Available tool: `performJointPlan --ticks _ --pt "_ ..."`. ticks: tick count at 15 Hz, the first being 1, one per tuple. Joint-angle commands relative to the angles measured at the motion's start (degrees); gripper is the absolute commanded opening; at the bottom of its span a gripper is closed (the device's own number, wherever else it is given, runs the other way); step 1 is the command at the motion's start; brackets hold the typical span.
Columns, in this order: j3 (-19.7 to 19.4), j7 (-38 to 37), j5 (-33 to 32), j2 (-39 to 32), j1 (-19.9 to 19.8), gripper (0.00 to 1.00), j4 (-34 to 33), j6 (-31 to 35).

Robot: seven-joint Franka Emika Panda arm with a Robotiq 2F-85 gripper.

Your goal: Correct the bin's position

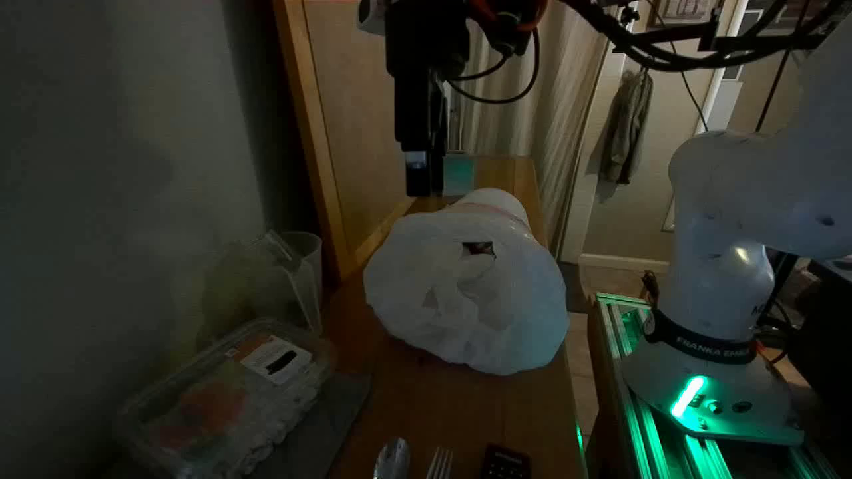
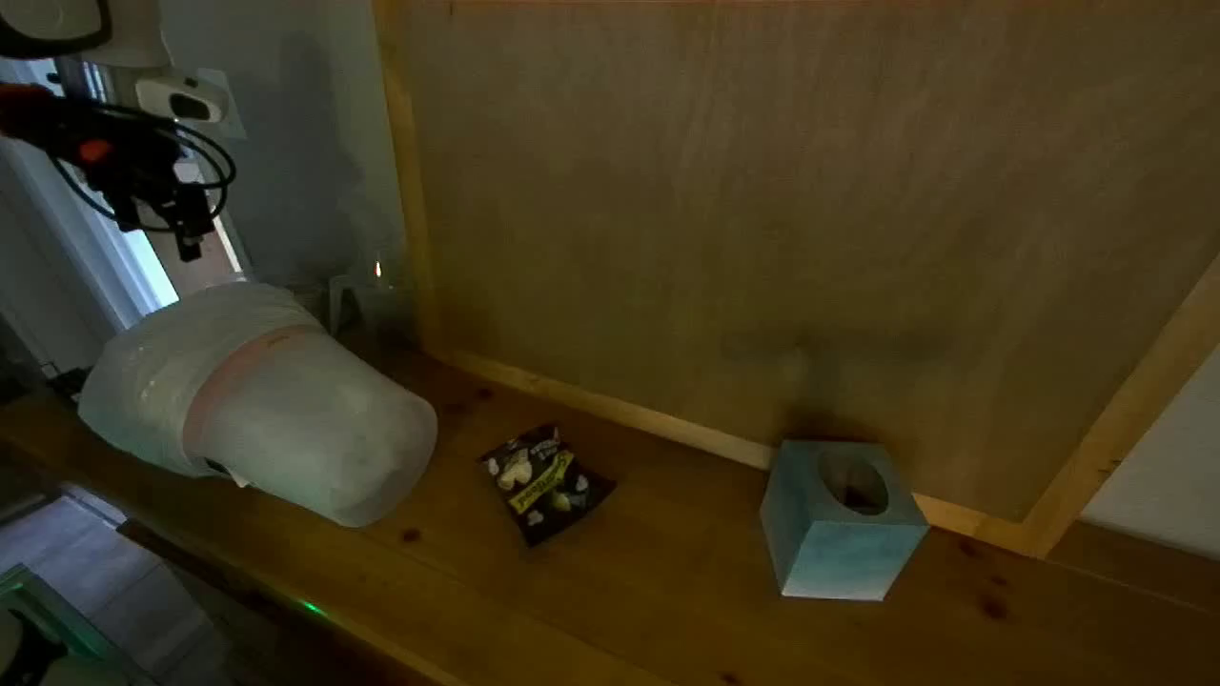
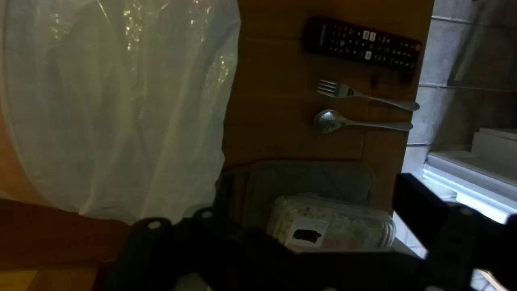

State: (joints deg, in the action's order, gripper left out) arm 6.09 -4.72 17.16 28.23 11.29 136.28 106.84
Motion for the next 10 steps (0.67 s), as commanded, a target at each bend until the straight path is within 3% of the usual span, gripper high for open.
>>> performJointPlan --ticks 1,8,10 --pt "0.7 0.3 0.3 0.0 -0.8 1.0 -0.1 -0.2" --pt "0.7 0.3 0.3 0.0 -0.8 1.0 -0.1 -0.2" --pt "2.6 -4.6 -3.6 0.3 -2.3 1.0 -1.2 -2.7"
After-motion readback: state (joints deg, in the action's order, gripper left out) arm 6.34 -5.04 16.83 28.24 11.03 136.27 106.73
